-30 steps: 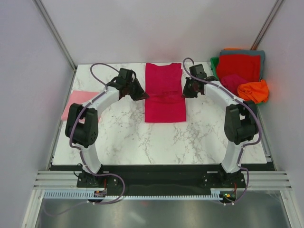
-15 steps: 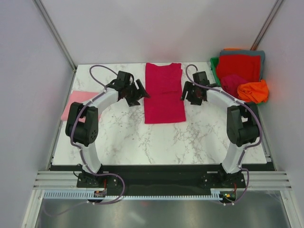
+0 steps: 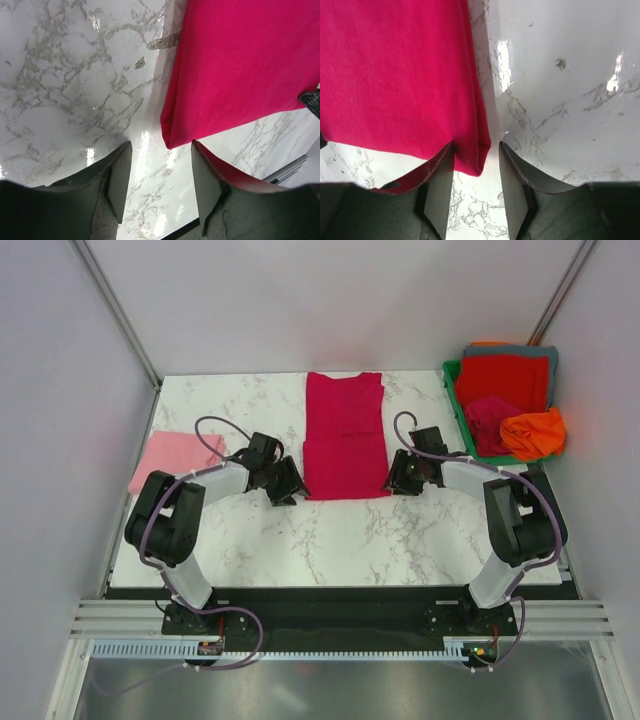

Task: Fold and stack the t-shirts
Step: Fold the tshirt

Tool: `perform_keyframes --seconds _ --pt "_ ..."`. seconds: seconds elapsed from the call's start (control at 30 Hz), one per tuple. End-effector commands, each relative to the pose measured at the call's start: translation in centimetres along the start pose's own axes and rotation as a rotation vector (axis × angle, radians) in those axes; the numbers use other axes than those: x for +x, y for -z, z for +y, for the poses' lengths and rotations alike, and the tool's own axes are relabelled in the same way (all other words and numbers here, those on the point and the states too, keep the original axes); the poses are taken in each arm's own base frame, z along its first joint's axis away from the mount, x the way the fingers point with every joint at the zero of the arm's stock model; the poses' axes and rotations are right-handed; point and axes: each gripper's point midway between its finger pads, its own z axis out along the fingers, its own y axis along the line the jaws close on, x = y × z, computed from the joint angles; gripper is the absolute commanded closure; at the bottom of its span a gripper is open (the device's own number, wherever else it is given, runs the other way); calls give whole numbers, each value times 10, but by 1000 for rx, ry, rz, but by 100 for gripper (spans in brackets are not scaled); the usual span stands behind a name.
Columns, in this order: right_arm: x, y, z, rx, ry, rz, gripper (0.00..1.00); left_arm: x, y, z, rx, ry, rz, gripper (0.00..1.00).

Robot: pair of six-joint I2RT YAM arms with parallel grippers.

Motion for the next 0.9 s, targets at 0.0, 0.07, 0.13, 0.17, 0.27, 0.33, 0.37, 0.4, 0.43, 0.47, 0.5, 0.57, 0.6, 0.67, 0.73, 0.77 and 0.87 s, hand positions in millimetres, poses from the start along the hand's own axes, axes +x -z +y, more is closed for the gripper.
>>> perform_keyframes --seconds 0.0,0.07,0.13,0.17,0.27,0.33,0.37,0.4,0.43,0.47,0.5,0.57,0.6,0.67,0.73,0.77,0.87 --pt "1 4 6 -46 21 -22 54 -4 -2 -15 77 -45 -30 44" --pt "3 1 3 -41 17 -18 59 -1 -6 -15 85 -39 -21 49" --pt "7 -1 3 -43 12 -2 63 3 -11 -13 87 -30 -2 52" --pt "8 -1 3 -45 12 1 63 4 -12 -15 92 -30 2 53" --pt "9 0 3 -51 9 -6 63 6 -15 -15 88 -29 2 53" --pt "9 0 3 -47 8 -8 68 8 -17 -13 85 -24 9 53" --pt "8 0 3 -49 8 -8 70 8 -19 -13 85 -21 9 53" --pt "8 -1 3 -52 8 -7 77 7 -20 -14 89 -19 7 53" --pt "8 -2 3 -55 5 -4 82 6 -22 -13 87 -13 7 55" --pt "8 -2 4 -58 7 -4 86 5 -23 -12 83 -8 1 60" --pt "9 -3 4 -60 11 -3 96 1 -25 -13 85 -7 -11 65" --pt "7 -4 4 -53 22 0 100 -2 -29 -11 73 -2 -23 89" --pt "8 -4 3 -49 22 6 100 -3 -29 -11 71 -1 -30 98" --pt "9 1 3 -51 24 4 100 -5 -25 -11 65 -4 -53 98" --pt "8 9 6 -56 31 -12 100 -5 -18 -10 59 -12 -74 98" --pt "11 12 5 -57 35 -7 100 -3 -10 -11 67 -17 -85 98" --pt "24 23 7 -90 34 13 100 9 2 -9 77 -29 -71 98"
